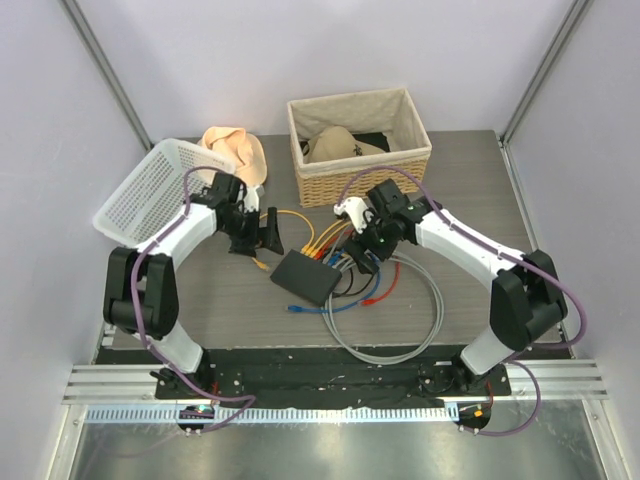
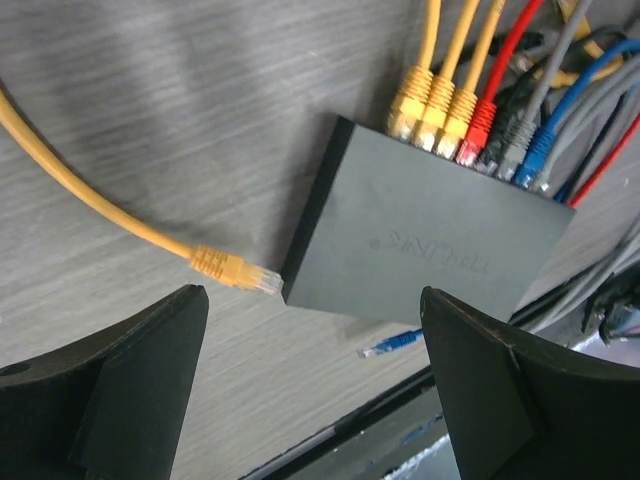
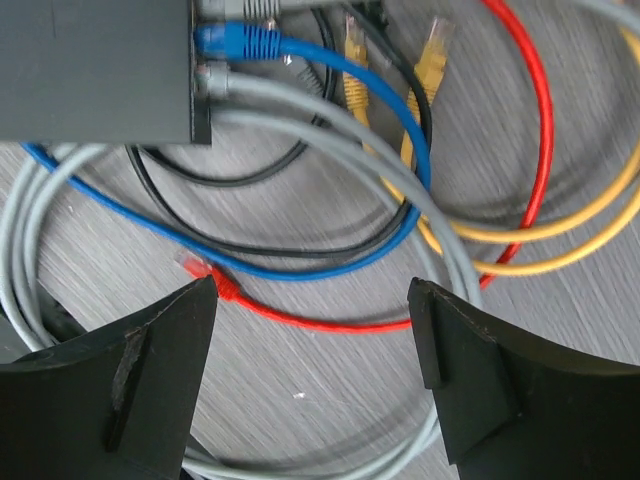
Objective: Pull the plug from the switch port
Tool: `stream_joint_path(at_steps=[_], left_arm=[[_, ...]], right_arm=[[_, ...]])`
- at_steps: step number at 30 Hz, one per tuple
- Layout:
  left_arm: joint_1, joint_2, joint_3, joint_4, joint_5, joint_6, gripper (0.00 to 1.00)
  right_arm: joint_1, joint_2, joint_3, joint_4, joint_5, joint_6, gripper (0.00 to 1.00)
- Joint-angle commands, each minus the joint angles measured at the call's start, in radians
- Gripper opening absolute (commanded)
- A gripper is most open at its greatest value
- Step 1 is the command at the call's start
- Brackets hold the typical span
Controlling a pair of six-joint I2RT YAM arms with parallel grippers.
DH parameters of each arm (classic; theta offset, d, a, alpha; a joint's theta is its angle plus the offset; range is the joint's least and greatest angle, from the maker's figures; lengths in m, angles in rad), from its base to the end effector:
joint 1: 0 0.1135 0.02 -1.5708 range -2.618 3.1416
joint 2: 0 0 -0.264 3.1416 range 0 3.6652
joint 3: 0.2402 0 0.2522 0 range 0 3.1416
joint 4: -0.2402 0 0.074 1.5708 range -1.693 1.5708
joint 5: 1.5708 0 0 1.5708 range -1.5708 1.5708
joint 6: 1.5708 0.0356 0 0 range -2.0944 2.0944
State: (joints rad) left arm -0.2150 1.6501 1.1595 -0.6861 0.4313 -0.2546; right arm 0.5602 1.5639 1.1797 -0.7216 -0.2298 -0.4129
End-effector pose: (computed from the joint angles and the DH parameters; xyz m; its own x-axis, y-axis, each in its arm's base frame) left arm 0.3154 -0.0841 0.2160 -0.9613 -0.0242 -0.2744 0.1121 0.8754 -0.4703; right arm 0.2638 0.1750 0.2442 -0.4512 -0.7442 -0.4924 -0.8570 0.5153 0.0065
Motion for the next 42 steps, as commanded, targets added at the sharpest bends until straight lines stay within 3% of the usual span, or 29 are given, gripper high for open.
stream_joint_path(at_steps=[1, 7, 11, 15, 20, 25, 30, 36, 42], left_arm=[[-0.006, -0.122, -0.075, 0.016, 0.102, 0.006, 0.92], [-0.011, -0.153, -0.201, 0.060, 0.175, -0.057, 0.83], [-0.012, -0.162, -0.228, 0.046, 0.175, -0.058, 0.66], [-0.012, -0.142, -0.259, 0.066, 0.156, -0.084, 0.65], [-0.012, -0.084, -0.258, 0.091, 0.141, -0.107, 0.71], [-0.026, 0.038, -0.207, 0.083, 0.254, -0.071, 0.71], [-0.053, 0.154, -0.132, 0.068, 0.340, -0.025, 0.61], [-0.052, 0.214, -0.046, 0.123, 0.198, -0.054, 0.56], [-0.052, 0.301, 0.115, 0.162, 0.156, -0.072, 0.56]], right_arm=[[0.001, 0.054, 0.119, 0.059, -0.036, 0.063, 0.85], [0.001, 0.218, 0.282, 0.088, -0.009, 0.043, 0.82], [0.001, 0.301, 0.360, 0.108, -0.008, 0.063, 0.82], [0.001, 0.338, 0.400, 0.097, -0.023, 0.060, 0.82], [0.000, 0.358, 0.353, 0.122, 0.036, 0.020, 0.83], [-0.014, 0.421, 0.314, 0.169, -0.003, 0.069, 0.83], [-0.014, 0.437, 0.295, 0.128, -0.055, 0.054, 0.83], [-0.008, 0.309, 0.105, 0.110, -0.118, 0.049, 0.82], [0.044, 0.186, 0.001, 0.151, -0.155, 0.105, 0.83]])
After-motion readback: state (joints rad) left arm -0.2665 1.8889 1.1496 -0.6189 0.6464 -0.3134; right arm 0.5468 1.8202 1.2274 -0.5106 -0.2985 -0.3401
